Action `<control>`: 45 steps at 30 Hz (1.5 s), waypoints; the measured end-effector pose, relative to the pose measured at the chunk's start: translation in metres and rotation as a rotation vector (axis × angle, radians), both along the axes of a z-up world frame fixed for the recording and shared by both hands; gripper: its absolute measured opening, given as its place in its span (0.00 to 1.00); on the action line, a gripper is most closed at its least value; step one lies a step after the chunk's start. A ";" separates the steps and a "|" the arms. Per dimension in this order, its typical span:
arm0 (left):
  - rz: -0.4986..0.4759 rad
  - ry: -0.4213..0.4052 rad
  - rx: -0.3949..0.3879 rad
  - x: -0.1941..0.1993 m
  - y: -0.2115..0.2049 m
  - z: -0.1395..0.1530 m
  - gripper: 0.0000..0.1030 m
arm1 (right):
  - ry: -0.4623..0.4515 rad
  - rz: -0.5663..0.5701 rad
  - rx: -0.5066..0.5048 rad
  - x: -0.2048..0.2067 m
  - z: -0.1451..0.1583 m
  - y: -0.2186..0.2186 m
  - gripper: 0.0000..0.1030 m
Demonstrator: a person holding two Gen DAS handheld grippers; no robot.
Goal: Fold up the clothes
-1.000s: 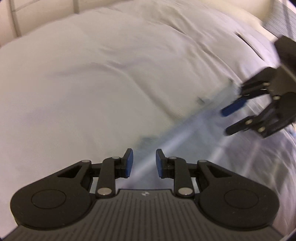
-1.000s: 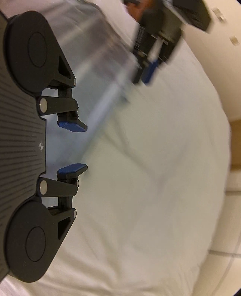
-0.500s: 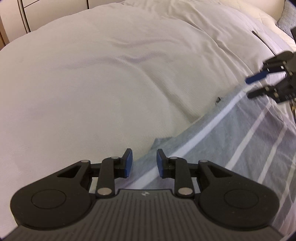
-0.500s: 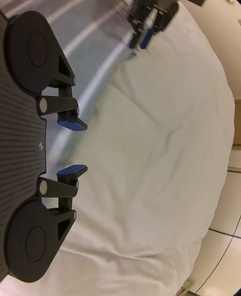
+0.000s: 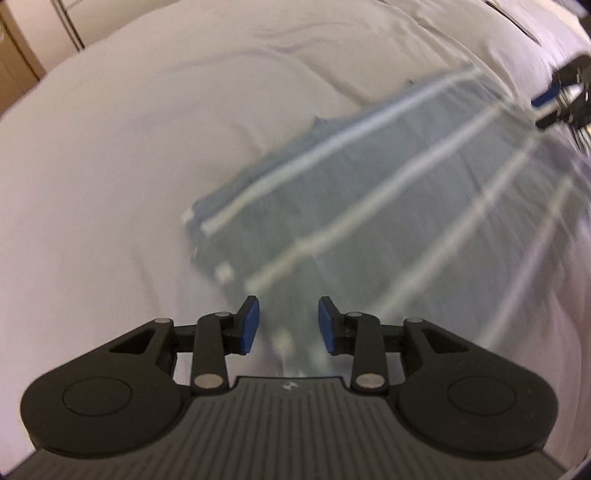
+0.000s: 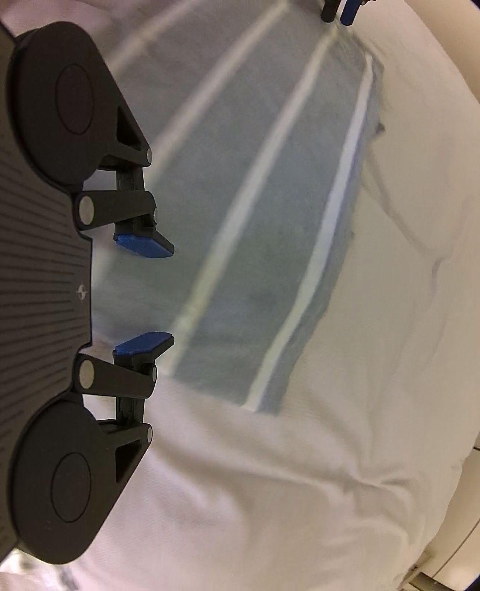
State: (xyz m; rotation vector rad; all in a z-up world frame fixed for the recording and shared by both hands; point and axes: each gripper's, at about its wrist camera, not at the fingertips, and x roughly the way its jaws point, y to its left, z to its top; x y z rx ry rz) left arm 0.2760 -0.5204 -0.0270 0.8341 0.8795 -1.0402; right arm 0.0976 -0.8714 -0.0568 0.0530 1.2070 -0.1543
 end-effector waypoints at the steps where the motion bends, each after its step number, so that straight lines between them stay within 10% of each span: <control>1: -0.032 -0.030 0.004 -0.014 0.011 0.006 0.35 | -0.005 0.020 -0.002 -0.006 0.005 0.016 0.46; 7: -0.337 -0.209 0.020 -0.106 0.045 0.021 0.46 | -0.020 0.201 -0.018 -0.051 0.020 0.101 0.49; 16: -0.612 -0.530 0.235 -0.160 0.047 -0.053 0.46 | 0.037 0.376 -0.213 -0.093 -0.001 0.170 0.50; 19: -0.559 -0.564 0.297 -0.144 0.048 -0.068 0.11 | 0.051 0.408 -0.299 -0.100 -0.008 0.171 0.50; 23: -0.515 -0.582 0.302 -0.127 0.053 -0.065 0.07 | 0.072 0.441 -0.404 -0.110 -0.018 0.166 0.50; 31: -0.584 -0.667 0.209 -0.154 0.056 -0.047 0.45 | 0.053 0.584 -0.537 -0.113 -0.044 0.180 0.48; 37: -0.673 -0.693 0.180 -0.181 0.043 -0.067 0.53 | 0.068 0.549 -0.496 -0.107 -0.042 0.170 0.13; 38: -0.678 -0.698 0.195 -0.179 0.038 -0.074 0.52 | 0.070 0.544 -0.493 -0.106 -0.041 0.169 0.03; 41: -0.626 -0.657 0.231 -0.166 0.023 -0.080 0.04 | 0.078 0.515 -0.477 -0.103 -0.034 0.165 0.00; 45: -0.589 -0.626 0.186 -0.150 0.034 -0.052 0.02 | 0.061 0.498 -0.506 -0.109 -0.013 0.156 0.00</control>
